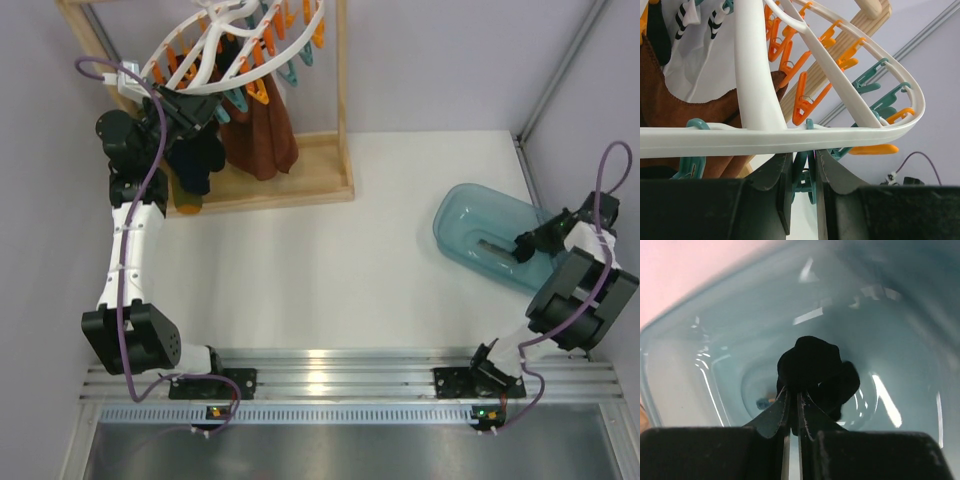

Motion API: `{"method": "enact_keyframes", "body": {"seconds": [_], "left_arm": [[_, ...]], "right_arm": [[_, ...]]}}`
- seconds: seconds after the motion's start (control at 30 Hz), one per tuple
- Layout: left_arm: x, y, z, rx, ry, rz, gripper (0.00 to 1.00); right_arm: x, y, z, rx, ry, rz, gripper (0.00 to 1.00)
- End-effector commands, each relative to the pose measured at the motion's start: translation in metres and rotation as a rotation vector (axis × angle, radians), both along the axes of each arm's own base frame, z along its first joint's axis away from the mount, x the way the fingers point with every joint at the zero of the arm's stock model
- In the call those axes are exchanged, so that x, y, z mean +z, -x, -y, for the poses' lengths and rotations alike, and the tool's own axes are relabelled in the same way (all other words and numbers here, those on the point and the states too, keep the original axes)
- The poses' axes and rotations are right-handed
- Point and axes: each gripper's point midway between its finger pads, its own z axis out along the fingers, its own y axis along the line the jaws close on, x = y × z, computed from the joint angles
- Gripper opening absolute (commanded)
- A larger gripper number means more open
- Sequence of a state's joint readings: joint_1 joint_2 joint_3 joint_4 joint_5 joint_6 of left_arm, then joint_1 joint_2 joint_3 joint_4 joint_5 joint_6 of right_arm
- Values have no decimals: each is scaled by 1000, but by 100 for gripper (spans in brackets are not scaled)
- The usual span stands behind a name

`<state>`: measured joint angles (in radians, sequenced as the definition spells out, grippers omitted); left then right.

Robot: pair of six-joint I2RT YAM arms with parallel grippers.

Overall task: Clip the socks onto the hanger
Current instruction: Pick up the sock from the bin.

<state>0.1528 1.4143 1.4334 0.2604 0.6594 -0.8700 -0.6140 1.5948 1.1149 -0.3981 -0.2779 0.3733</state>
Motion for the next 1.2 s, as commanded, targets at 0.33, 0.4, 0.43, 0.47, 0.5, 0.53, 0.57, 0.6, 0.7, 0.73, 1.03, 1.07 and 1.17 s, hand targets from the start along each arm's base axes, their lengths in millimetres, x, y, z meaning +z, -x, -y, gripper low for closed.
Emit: {"method": "enact_keyframes", "body": {"seconds": [0.33,0.4,0.43,0.47,0.5,0.53,0.57,0.6,0.7,0.73,1.03,1.07,1.17], "left_arm": [[2,-7,-15,67,45,-3,0],[2,-8,-14,62,47,-6,0],[1,-9,-15,63,48,-8,0],[2,-8,-14,62,47,-6,0],[1,-8,-14,62,48,-8,0],[1,-9,-14,63,48,-7,0],[0,-10,-14,63,50,-11,0],[0,-10,-15,65,52,-12,0],[0,-11,-14,66,52,-17,0],[1,-11,-15,68,49,-14,0],[0,-11,-15,71,43,-16,0],[-1,-12,-15,72,42,-18,0],[0,-11,-15,73,36,-12,0]], "right_arm": [[-9,3,-75,-246,-554,75,2],[3,-14,-76,-208,-557,108,0],[7,-19,-82,-183,-560,109,0],[8,-25,-83,-167,-560,113,0],[18,-32,-87,-139,-575,139,0],[22,-37,-92,-120,-587,152,0],[26,-44,-91,-111,-589,181,0],[27,-46,-91,-128,-617,186,0],[12,-47,-83,-123,-572,157,19],[9,-45,-77,-127,-549,147,19],[46,-54,-34,40,-171,230,60],[58,-55,-32,164,-35,255,59],[96,-64,-59,590,236,355,65]]}}
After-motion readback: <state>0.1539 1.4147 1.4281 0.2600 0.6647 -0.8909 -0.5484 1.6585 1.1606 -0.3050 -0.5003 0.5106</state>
